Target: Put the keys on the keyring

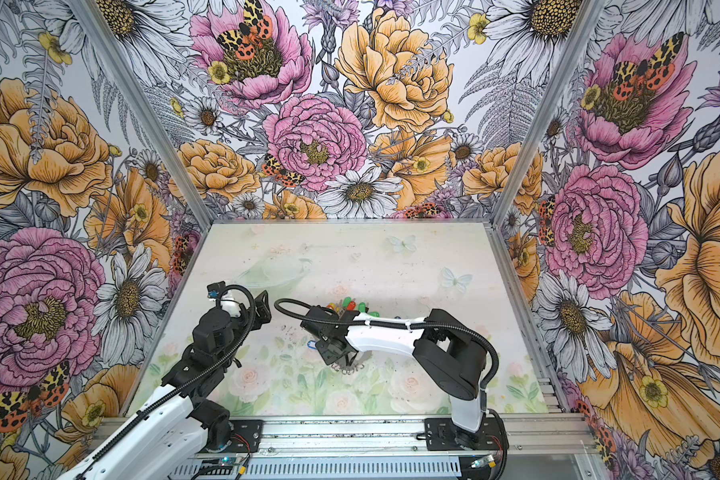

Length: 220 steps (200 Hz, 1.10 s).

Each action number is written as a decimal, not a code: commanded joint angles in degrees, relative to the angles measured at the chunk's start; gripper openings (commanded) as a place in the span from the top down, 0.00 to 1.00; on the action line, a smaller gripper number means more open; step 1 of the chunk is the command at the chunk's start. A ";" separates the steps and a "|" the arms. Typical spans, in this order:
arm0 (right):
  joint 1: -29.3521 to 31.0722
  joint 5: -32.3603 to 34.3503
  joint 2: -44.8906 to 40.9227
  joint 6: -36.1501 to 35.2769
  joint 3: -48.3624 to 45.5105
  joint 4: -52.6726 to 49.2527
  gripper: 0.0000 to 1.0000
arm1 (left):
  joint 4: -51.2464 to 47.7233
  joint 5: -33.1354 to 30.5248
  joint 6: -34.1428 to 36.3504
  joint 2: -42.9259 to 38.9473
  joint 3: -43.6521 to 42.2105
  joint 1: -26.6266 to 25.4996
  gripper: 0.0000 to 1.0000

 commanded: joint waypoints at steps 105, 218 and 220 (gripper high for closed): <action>0.61 2.92 -1.29 -4.64 1.58 1.06 0.73 | 0.32 0.60 -0.83 0.35 -0.33 0.68 0.01; 2.32 5.26 1.49 -5.42 1.85 1.07 0.70 | -0.13 -0.14 -0.84 -0.56 -0.40 0.70 0.01; 2.37 5.32 1.49 -5.45 1.93 1.09 0.70 | -0.23 -0.23 -0.88 -0.71 -0.45 0.77 0.01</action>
